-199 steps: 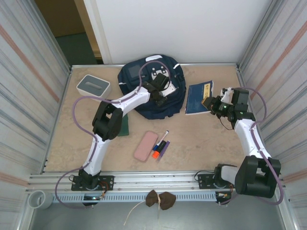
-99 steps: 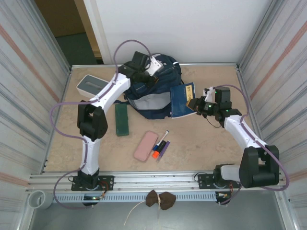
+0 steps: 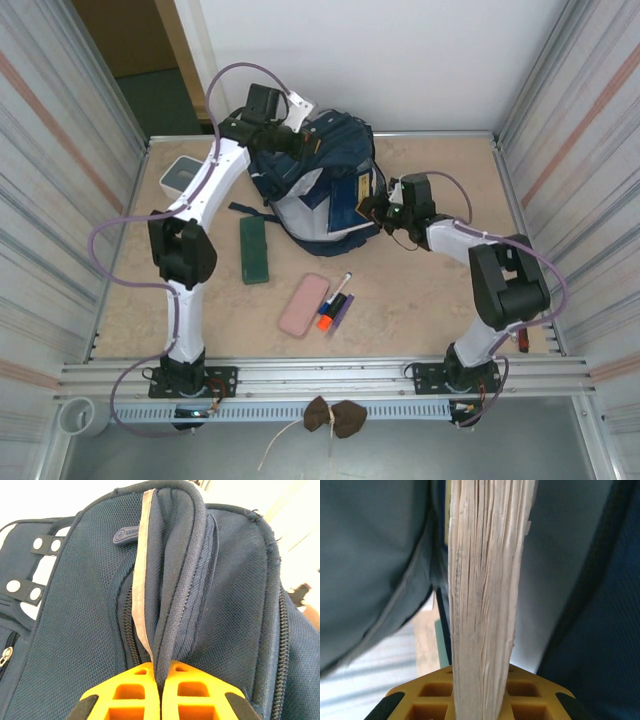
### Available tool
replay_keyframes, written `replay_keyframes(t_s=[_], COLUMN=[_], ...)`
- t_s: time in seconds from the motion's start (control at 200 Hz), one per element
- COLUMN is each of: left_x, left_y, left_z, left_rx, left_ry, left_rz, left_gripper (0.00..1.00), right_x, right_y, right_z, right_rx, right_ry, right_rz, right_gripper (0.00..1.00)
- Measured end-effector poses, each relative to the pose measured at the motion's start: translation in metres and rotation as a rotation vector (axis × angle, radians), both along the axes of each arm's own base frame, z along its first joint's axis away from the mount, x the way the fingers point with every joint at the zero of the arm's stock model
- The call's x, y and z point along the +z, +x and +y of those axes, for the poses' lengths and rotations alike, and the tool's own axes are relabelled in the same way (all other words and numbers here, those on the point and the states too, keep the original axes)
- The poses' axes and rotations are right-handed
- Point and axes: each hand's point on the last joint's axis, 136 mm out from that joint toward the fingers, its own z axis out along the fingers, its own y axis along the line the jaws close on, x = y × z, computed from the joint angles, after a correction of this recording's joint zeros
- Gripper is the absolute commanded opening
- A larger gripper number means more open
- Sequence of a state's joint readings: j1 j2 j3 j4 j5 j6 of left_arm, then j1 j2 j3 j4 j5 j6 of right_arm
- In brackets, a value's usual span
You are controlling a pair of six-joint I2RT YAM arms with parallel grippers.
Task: Pack the student bag
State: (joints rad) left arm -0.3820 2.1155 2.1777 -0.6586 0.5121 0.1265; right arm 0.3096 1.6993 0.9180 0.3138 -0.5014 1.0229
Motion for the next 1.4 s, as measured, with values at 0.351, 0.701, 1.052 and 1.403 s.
replay_keyframes(t_s=[0.351, 0.701, 1.052, 1.403], left_x=[-0.012, -0.008, -0.012, -0.019], left_y=[0.0, 0.003, 0.009, 0.013], left_z=[-0.008, -0.011, -0.015, -0.017], left_rx=[-0.009, 0.012, 0.028, 0.055], left_ry=[-0.048, -0.097, -0.129, -0.156], left_rz=[0.07, 0.094, 0.119, 0.153], left_gripper=[0.0, 0.0, 0.0, 0.0], right_x=[-0.005, -0.023, -0.012, 0.027], right_y=[0.086, 0.125, 0.084, 0.005], right_z=[0.043, 0.089, 0.032, -0.031], right_rx=[-0.257, -0.348, -0.304, -0.283], right_ry=[0.037, -0.018, -0.158, -0.344], right_rz=[-0.12, -0.182, -0.195, -0.217], right_gripper=[0.08, 0.5, 0.59, 0.78])
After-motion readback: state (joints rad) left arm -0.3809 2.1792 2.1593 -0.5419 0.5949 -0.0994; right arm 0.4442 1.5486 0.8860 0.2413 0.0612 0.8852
